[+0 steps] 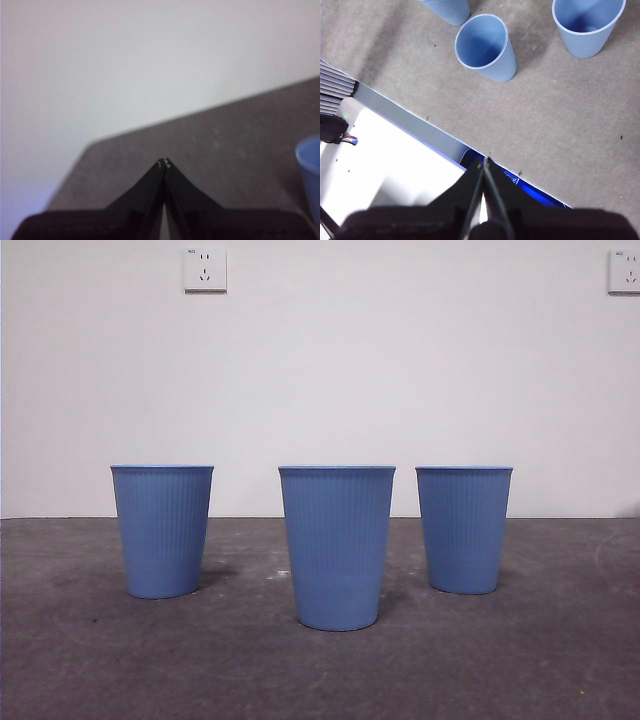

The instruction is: Pick up the cup on the top,put the cup on the left,pick up the cup in the middle,put the cup on the right

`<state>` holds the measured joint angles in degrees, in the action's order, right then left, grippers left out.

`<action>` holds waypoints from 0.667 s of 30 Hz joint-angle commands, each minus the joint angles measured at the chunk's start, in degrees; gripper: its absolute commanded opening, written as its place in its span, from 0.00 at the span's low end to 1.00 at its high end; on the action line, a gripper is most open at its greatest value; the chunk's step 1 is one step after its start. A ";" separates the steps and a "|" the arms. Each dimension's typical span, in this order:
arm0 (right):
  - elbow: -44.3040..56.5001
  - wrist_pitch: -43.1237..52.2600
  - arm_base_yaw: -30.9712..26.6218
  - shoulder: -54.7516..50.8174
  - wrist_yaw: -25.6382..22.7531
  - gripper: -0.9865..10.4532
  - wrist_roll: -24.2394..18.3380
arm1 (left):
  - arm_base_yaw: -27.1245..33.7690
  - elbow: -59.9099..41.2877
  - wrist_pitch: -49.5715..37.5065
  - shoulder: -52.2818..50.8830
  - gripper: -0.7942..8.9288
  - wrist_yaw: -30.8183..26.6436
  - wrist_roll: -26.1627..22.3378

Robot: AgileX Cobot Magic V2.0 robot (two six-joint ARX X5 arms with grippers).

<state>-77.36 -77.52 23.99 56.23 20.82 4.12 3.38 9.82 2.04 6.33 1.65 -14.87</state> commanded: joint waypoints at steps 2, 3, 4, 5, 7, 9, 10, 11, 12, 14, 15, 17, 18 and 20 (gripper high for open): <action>0.31 0.52 0.09 -0.04 -0.15 0.09 0.48 | 0.48 -5.25 -0.42 -3.48 0.08 -0.15 3.74; 0.31 0.52 0.09 -0.04 -0.15 0.09 0.48 | 0.46 -6.23 0.00 -4.31 0.08 -0.20 4.28; 0.31 0.52 0.07 -0.04 -0.17 0.09 0.48 | 0.48 -7.04 0.52 -5.05 0.08 -0.15 4.44; 0.31 0.52 0.07 -0.04 -0.15 0.09 0.48 | 0.46 -7.58 1.03 -5.62 0.08 -0.15 4.50; 0.31 0.55 0.07 -0.04 -0.17 0.09 0.48 | 0.46 -8.35 2.36 -6.21 0.08 -0.11 4.70; 0.31 0.52 0.07 -0.04 -0.17 0.09 0.48 | 0.46 -8.41 4.50 -6.21 0.08 -0.09 4.83; 0.31 0.52 0.07 -0.04 -0.15 0.09 0.48 | 0.46 -8.41 5.86 -6.21 0.08 -0.09 4.83; 0.31 0.52 0.09 -0.04 -0.15 0.09 0.48 | 0.46 -8.41 7.13 -6.21 0.08 -0.09 4.83; 0.31 0.52 0.07 -0.04 -0.15 0.09 0.48 | 0.46 -8.41 8.68 -6.21 0.08 -0.09 4.83; 0.31 0.52 0.09 -0.04 -0.15 0.09 0.48 | 0.46 -8.41 12.02 -6.21 0.08 -0.02 4.83; 0.31 0.55 0.07 -0.04 -0.15 0.09 0.48 | 0.46 -8.41 11.78 -6.12 0.08 0.04 4.94; 0.31 0.55 0.09 -0.04 -0.15 0.09 0.48 | 0.46 -8.41 11.76 -6.12 0.08 0.09 5.44; 0.31 0.52 0.07 -0.04 -0.15 0.09 0.48 | 0.46 -8.39 11.69 -6.12 0.08 0.11 5.81; 0.31 0.55 0.07 -0.04 -0.15 0.09 0.48 | 0.46 -8.39 11.69 -6.12 0.08 0.04 5.81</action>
<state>-77.36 -77.49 23.99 56.23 20.82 4.14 3.68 2.04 13.54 0.36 1.67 -9.78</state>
